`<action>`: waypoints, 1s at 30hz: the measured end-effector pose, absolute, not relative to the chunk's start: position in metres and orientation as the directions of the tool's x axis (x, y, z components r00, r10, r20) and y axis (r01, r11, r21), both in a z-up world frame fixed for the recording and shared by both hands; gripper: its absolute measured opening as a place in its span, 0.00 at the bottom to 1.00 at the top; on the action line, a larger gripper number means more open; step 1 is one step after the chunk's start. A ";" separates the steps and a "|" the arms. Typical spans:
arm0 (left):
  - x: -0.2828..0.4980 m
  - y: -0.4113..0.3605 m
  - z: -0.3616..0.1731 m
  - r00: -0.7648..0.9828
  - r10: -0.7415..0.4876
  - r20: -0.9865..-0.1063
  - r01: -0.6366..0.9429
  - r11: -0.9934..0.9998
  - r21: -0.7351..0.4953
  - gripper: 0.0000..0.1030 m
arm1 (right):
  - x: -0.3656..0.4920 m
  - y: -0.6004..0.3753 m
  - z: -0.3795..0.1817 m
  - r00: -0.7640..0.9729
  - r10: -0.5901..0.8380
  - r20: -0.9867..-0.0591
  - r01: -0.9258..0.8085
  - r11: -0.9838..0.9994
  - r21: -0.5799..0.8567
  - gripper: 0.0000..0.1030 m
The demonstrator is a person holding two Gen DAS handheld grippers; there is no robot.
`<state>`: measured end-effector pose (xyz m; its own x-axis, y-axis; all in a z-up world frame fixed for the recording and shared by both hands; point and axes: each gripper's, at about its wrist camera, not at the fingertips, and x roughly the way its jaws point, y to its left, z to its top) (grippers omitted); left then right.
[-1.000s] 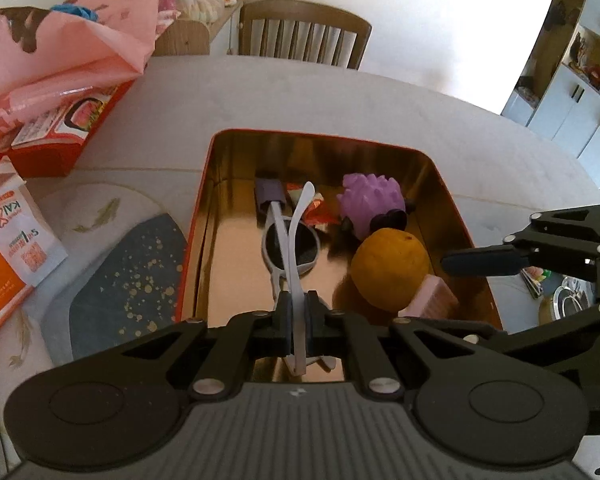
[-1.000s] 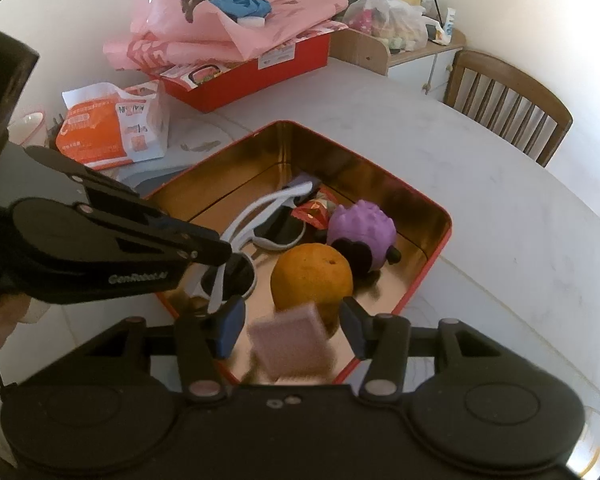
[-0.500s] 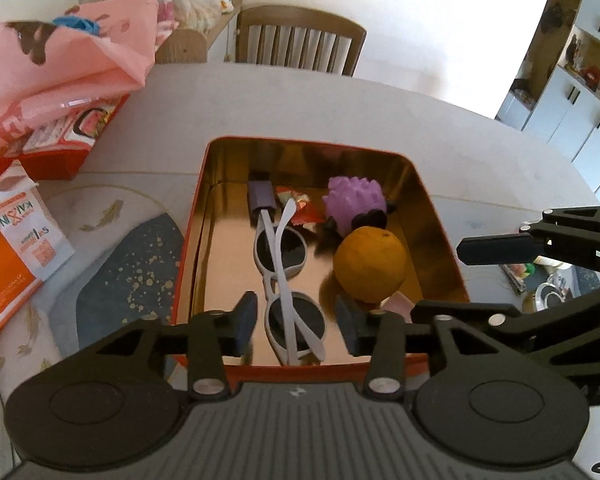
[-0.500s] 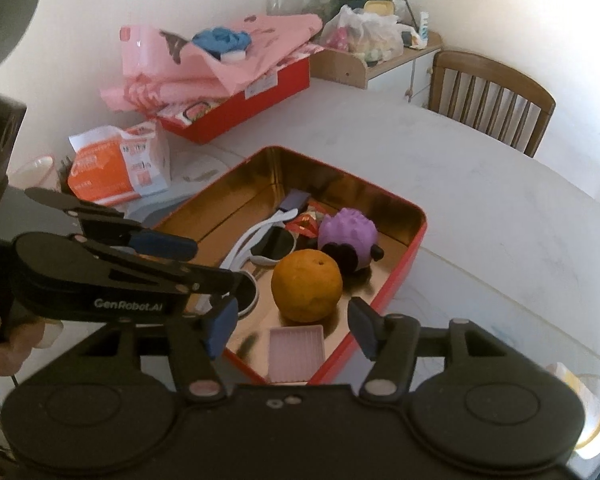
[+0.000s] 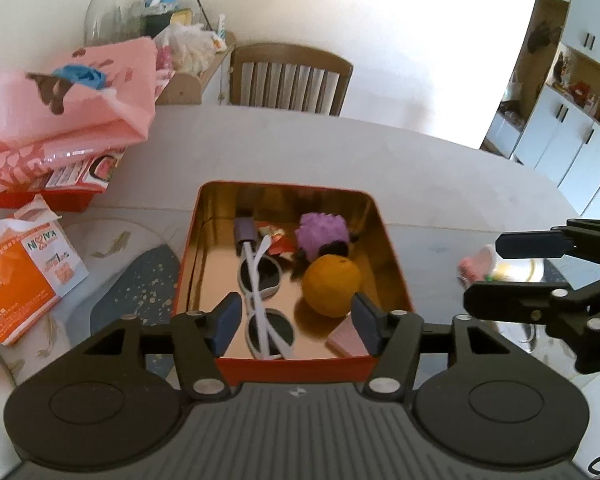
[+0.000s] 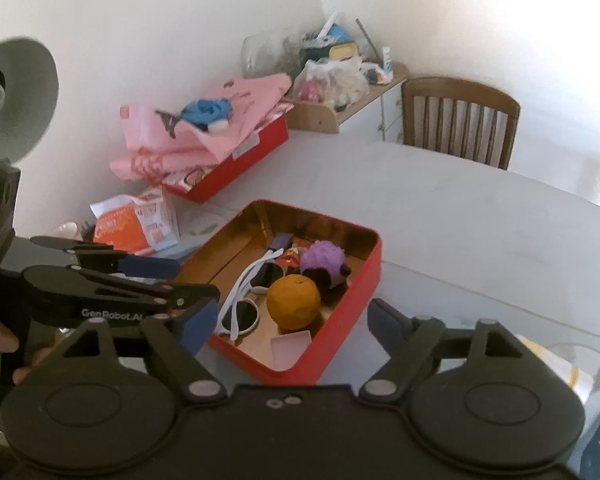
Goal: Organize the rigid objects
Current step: 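Move both tools back over the table toward the silver tin and small bottle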
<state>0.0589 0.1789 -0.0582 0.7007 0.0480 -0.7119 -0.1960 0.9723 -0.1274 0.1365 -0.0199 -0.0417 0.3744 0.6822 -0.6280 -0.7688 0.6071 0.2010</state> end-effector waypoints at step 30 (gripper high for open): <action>0.084 0.031 -0.036 0.750 -0.056 -0.659 -0.056 0.988 -0.147 0.82 | 0.176 -0.224 -0.036 0.569 0.584 -0.579 -0.569 0.788 0.235 1.00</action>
